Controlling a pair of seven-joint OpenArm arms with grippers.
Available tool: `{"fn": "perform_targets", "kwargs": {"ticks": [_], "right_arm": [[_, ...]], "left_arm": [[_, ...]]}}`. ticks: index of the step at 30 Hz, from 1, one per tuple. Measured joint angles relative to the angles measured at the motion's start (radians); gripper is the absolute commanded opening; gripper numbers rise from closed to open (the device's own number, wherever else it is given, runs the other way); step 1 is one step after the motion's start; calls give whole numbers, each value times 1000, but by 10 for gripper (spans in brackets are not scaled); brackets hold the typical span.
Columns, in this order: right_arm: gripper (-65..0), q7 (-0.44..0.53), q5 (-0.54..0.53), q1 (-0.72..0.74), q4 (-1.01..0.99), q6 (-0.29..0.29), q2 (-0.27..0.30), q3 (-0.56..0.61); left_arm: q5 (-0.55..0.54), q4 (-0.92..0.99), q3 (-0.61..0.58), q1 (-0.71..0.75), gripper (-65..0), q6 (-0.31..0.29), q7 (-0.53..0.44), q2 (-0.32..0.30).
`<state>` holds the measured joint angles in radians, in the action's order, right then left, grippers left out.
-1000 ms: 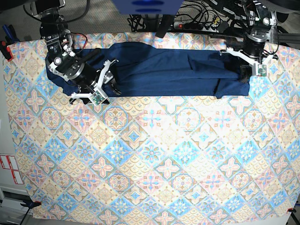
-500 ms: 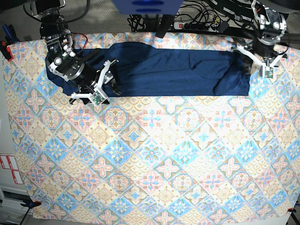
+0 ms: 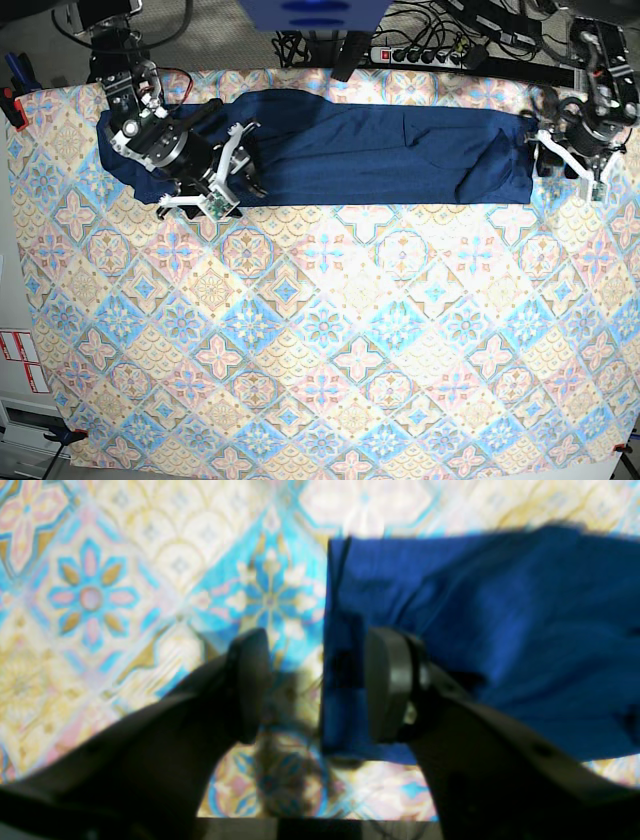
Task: Fold the T-shirt properly
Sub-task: 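Grasp the strip end with the left gripper and tuck it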
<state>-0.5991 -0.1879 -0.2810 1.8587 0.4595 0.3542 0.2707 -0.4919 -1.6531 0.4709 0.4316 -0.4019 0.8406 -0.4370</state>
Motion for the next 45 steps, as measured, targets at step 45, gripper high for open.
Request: {"fn": "perform_targets", "kwargs": {"ticks": [45], "right_arm": [[-387, 10, -1, -5, 6, 0, -2, -4]], "left_arm": [[-156, 357, -393, -187, -356, -95, -55, -67]]}}
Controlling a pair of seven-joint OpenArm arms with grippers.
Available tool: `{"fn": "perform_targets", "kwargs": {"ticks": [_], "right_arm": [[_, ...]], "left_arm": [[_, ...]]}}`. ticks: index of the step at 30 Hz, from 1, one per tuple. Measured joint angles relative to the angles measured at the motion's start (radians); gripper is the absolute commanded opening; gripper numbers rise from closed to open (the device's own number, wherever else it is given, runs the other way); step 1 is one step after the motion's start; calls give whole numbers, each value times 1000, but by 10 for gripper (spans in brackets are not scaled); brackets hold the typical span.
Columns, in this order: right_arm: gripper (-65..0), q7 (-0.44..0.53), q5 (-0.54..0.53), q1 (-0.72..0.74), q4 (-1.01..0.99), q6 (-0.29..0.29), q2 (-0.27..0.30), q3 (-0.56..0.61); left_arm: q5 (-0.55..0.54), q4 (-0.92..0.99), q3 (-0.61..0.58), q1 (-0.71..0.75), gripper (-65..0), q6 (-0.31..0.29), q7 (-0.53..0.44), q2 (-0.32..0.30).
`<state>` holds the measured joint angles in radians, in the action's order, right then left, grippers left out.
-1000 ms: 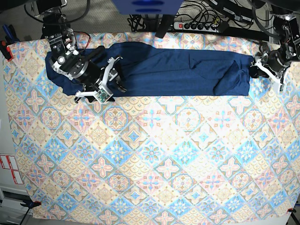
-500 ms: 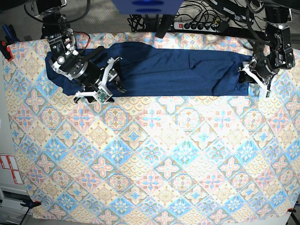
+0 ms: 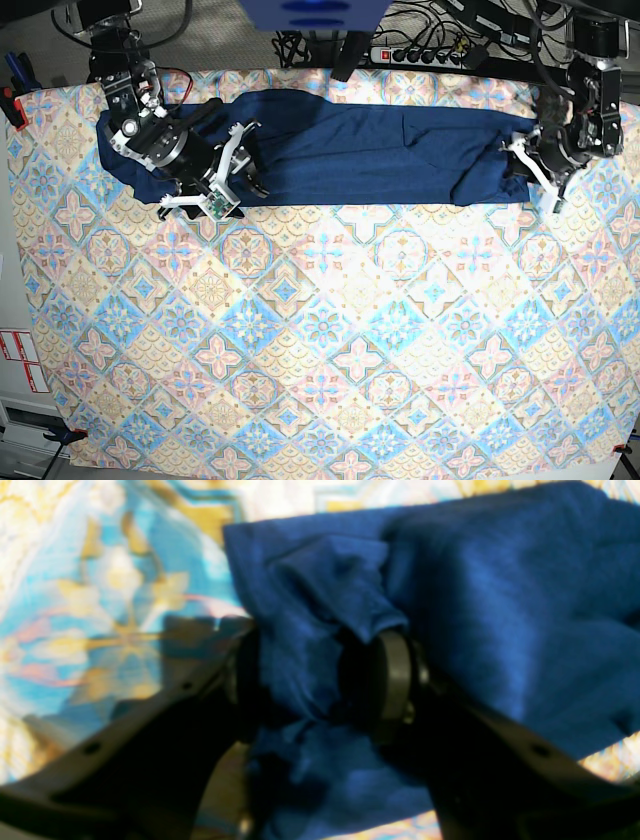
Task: Fold the T-shirt properly
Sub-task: 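Grasp the strip end with the left gripper and tuck it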
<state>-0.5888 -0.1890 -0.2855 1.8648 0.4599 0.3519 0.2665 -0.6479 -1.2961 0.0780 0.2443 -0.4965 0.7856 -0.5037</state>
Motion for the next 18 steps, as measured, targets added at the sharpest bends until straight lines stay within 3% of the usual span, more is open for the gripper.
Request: {"fn": "perform_targets", "kwargs": {"ticks": [4, 11, 18], "right_arm": [[-387, 0, 1, 0, 0, 0, 1, 0], [-387, -1, 1, 0, 0, 0, 1, 0], [-387, 0, -2, 2, 1, 0, 2, 0]], "left_arm": [[4, -56, -13, 31, -373, -1, 8, 13], [-6, -66, -7, 46, -648, -23, 34, 16], [-8, -61, 167, 51, -650, -51, 72, 64]]}}
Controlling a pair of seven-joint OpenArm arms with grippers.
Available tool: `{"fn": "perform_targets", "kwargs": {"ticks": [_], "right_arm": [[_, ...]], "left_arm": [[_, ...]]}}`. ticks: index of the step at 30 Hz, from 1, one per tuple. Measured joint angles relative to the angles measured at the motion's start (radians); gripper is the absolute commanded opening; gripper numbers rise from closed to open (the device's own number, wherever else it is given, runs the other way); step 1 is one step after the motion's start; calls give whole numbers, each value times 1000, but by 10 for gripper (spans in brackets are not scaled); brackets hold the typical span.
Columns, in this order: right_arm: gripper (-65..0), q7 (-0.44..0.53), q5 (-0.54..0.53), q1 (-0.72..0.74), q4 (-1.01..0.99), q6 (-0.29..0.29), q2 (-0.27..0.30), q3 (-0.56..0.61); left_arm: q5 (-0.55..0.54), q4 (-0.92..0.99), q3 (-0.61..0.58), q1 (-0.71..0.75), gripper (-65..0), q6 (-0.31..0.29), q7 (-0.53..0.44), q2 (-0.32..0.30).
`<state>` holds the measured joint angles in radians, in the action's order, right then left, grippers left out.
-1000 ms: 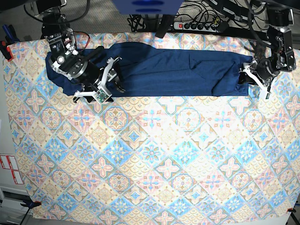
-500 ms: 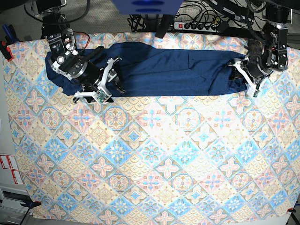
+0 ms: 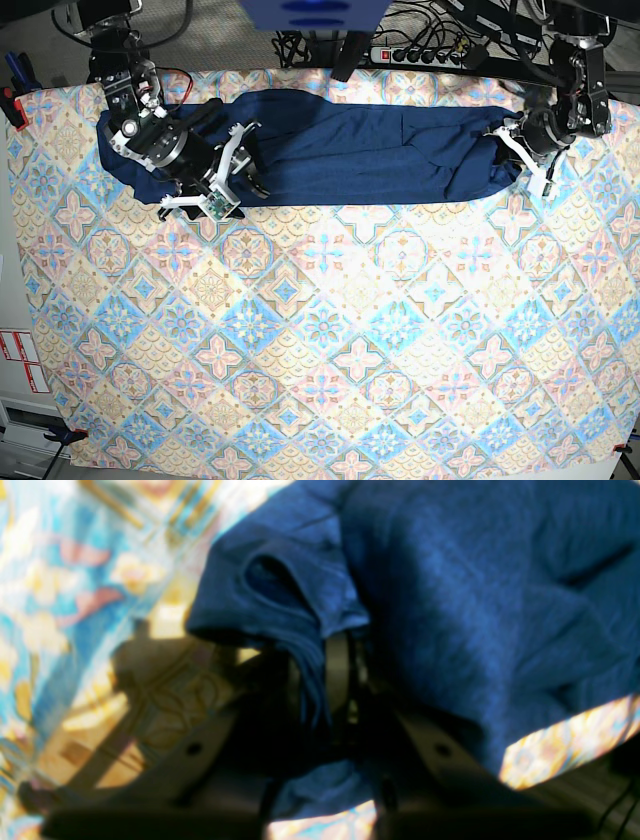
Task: Fold the T-shirt properly
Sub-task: 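Grasp the strip end with the left gripper and tuck it, then fold the strip end with the left gripper toward the right gripper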
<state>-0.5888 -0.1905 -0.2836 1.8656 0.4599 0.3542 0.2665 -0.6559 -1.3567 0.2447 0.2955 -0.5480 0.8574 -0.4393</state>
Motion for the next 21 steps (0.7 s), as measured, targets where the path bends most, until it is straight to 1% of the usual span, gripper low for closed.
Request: {"fn": "perform_targets", "kwargs": {"ticks": [2, 4, 7, 9, 15, 19, 21], "right_arm": [[-387, -2, 3, -2, 0, 0, 4, -2], [-387, 0, 3, -2, 0, 0, 3, -2], [-387, 0, 0, -2, 0, 0, 1, -2], [-387, 0, 3, -3, 0, 0, 2, -2], [-387, 0, 2, -2, 0, 0, 3, -2], [-387, 0, 2, -3, 0, 0, 3, -2], [-387, -1, 2, -5, 0, 0, 3, -2]], "left_arm": [[3, 3, 35, -2, -650, -6, 19, 1], [8, 5, 77, -6, -650, -6, 18, -5], [4, 5, 143, -11, -650, -7, 16, -32], [12, 5, 163, -13, -650, -3, 15, -45], [10, 5, 159, -38, -650, -6, 18, -71], [-4, 0, 177, -34, -650, -6, 24, -89], [-27, -64, 178, -10, -650, 2, 39, -91]]}}
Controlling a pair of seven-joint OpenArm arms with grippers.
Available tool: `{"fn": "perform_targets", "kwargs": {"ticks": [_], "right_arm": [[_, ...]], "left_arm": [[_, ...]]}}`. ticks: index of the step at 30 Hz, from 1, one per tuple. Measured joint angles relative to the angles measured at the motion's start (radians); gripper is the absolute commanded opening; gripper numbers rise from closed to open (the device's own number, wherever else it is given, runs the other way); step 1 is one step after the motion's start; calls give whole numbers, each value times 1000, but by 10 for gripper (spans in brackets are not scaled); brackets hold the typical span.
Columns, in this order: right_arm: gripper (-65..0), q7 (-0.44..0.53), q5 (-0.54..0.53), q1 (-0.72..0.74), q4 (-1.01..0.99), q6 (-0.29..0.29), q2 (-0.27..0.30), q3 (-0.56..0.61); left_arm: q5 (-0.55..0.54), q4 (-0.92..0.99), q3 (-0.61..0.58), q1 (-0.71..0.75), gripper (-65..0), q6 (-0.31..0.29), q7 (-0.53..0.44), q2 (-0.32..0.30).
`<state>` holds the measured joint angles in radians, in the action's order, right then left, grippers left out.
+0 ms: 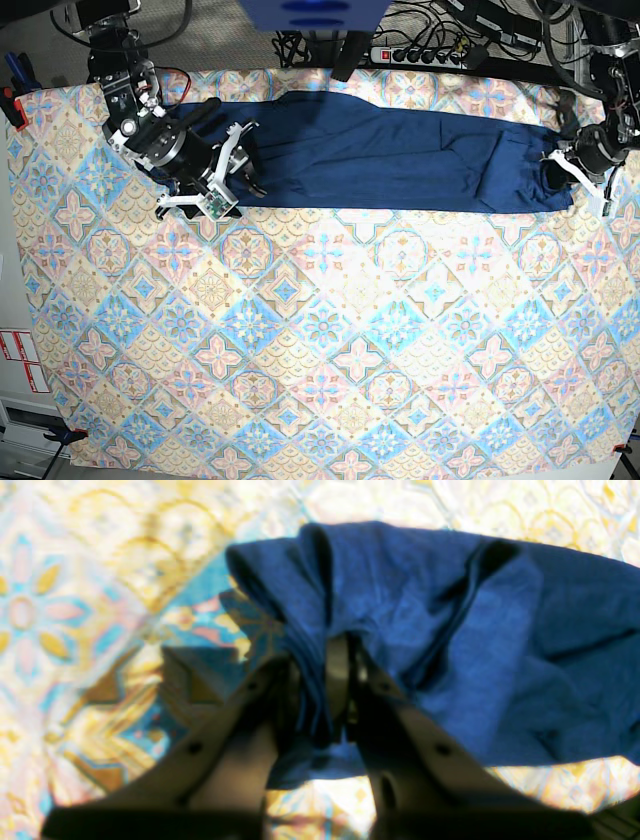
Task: Fold the T-shirt properly
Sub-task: 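Fold the strip end with the left gripper toward the right gripper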
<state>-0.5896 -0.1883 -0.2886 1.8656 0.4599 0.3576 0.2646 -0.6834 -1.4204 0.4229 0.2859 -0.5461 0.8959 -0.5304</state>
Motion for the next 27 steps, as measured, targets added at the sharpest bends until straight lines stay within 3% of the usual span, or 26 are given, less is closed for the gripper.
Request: {"fn": "perform_targets", "kwargs": {"ticks": [3, 8, 15, 19, 27], "right_arm": [[-387, 0, 2, 2, 0, 0, 0, 0], [-387, 0, 0, 3, 0, 0, 2, -2], [-387, 1, 0, 3, 0, 0, 0, -2], [-387, 2, 0, 2, 0, 3, 0, -30], [-387, 1, 0, 1, 0, 0, -2, -100]], "left_arm": [[-71, -148, 0, 43, -650, -5, 37, 39], [-79, -355, -3, 53, -650, -8, 180, 183], [-63, -413, -2, 22, -650, -2, 275, 334], [-66, -412, -2, 11, -650, -2, 278, 399], [1, -402, -156, 11, -650, -4, 272, 448]]}}
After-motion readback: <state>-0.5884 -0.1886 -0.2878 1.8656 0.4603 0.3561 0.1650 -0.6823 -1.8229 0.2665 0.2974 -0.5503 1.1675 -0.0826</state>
